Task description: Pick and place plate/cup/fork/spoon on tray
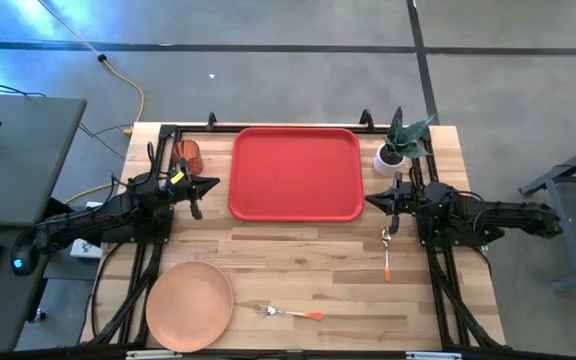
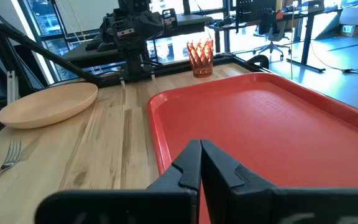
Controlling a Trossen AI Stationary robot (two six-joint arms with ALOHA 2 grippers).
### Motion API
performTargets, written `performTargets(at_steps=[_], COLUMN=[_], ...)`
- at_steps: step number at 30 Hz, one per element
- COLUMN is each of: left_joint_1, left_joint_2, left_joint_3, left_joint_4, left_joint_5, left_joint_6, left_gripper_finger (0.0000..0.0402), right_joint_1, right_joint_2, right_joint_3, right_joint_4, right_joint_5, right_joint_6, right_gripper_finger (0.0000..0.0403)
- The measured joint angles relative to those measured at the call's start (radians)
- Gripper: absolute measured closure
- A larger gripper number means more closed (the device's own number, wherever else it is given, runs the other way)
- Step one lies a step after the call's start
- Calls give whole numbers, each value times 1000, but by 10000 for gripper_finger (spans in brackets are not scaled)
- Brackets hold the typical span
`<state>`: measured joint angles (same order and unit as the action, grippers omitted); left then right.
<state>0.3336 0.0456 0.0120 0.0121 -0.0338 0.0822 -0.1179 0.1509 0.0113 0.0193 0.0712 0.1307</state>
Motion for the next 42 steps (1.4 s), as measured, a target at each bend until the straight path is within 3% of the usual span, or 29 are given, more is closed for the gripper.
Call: performTargets(at_steps=[26, 34, 38, 42], left_joint_1=[0, 0, 0, 0], left_joint_2=[0, 0, 0, 0], left_joint_3=[0, 0, 0, 0], left_joint_4=[0, 13, 153, 316], left_joint_5=[-1, -3, -4, -4], left_joint_6=[0, -2, -34, -126], left_gripper_finger=[398, 398, 398, 398], right_joint_1=[0, -16, -16, -18], right_joint_2=[0, 0, 0, 0], right_joint_3=[0, 0, 0, 0], right_joint_4=[0, 90, 102, 98], right_joint_5=[2, 411, 426, 447], right_joint_6=[0, 69, 294, 339], right_gripper_finger=[403, 403, 403, 403])
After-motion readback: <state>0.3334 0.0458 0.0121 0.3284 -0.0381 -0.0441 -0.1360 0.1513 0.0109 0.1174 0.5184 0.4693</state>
